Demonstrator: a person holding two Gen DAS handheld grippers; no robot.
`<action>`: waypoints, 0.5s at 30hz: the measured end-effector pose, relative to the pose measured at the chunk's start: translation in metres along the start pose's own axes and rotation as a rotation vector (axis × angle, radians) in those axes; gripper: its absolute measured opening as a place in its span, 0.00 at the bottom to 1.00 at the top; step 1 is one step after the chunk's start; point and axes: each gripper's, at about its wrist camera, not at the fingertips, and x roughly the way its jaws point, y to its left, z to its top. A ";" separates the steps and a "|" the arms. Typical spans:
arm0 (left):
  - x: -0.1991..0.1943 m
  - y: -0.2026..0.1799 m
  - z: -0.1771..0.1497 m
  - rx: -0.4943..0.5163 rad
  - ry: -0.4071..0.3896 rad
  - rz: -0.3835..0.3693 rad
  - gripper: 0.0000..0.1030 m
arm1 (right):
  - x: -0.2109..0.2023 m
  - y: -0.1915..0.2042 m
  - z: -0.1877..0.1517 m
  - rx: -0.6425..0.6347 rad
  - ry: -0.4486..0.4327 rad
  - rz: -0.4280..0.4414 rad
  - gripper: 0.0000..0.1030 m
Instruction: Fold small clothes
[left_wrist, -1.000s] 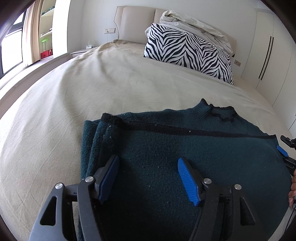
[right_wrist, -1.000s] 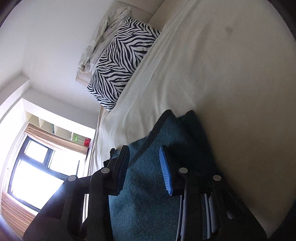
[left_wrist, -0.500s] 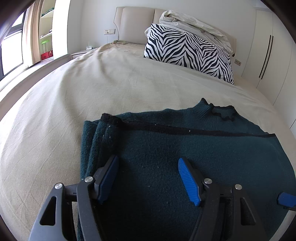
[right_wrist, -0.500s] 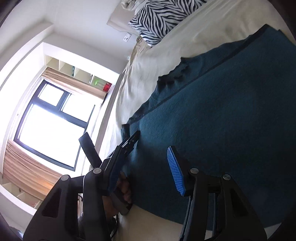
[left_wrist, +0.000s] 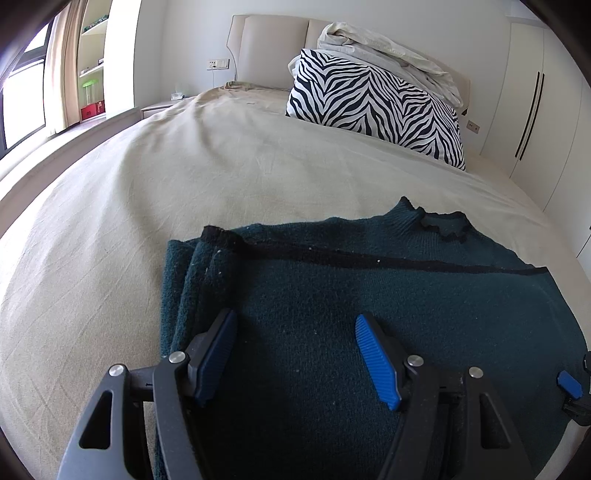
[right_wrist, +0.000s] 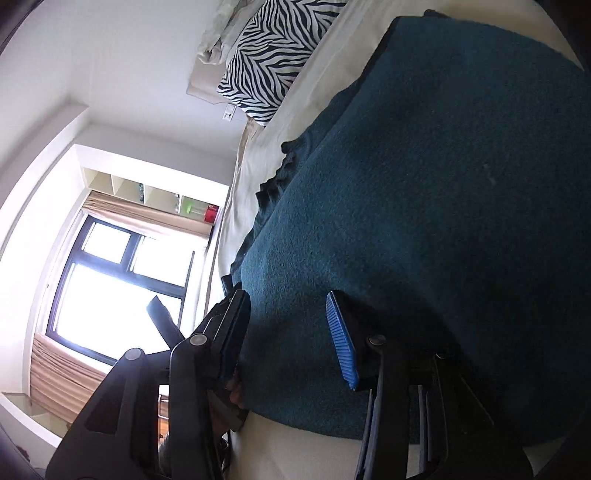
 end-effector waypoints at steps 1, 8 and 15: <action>0.000 0.000 0.000 -0.001 0.000 -0.001 0.67 | -0.013 -0.005 0.003 0.011 -0.036 -0.023 0.39; -0.036 -0.001 -0.006 -0.084 0.051 -0.027 0.67 | -0.072 0.001 0.018 0.035 -0.158 -0.143 0.46; -0.081 -0.038 -0.063 -0.131 0.127 -0.240 0.68 | -0.006 0.062 -0.031 -0.029 0.101 0.046 0.48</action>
